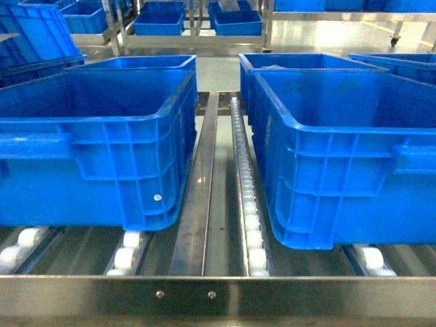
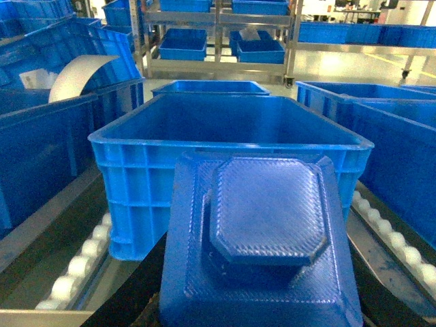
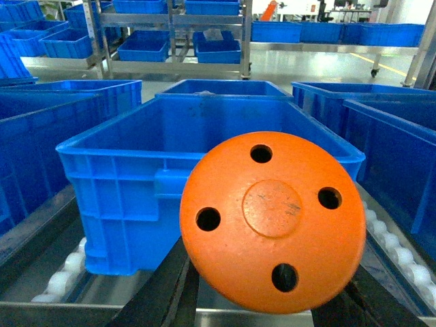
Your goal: Sort blue parts and orange caps into right shelf containers
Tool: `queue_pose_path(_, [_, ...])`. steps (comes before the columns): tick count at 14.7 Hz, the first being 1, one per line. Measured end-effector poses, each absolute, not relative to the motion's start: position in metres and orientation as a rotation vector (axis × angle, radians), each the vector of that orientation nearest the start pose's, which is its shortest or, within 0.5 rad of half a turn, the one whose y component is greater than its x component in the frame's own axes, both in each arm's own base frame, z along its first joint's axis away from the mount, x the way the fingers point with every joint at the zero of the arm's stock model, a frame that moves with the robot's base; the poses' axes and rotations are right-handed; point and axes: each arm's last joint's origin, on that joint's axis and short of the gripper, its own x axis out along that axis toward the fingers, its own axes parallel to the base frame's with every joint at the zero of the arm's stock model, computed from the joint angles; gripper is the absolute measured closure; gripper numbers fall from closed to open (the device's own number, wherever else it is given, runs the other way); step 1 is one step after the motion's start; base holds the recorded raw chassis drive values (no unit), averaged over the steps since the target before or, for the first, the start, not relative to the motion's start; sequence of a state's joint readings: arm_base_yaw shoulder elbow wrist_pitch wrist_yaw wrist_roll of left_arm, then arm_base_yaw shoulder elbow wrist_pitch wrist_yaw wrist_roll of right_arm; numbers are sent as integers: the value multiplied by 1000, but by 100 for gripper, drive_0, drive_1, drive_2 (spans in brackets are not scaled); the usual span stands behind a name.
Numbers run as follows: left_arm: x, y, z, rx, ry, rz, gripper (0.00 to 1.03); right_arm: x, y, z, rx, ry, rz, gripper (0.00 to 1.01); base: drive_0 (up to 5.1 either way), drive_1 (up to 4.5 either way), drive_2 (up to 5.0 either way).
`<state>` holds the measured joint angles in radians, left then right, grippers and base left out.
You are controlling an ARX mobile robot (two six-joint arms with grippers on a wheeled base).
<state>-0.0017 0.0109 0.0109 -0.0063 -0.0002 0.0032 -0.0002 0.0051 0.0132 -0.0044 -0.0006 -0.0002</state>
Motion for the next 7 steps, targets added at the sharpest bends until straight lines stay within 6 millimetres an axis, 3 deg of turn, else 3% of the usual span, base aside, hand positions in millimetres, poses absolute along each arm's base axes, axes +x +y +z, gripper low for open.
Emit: queue_pose_path(7, [98,0,166,3,7,-1,60,97,0,167,0,-2,0,62,-506,235,235])
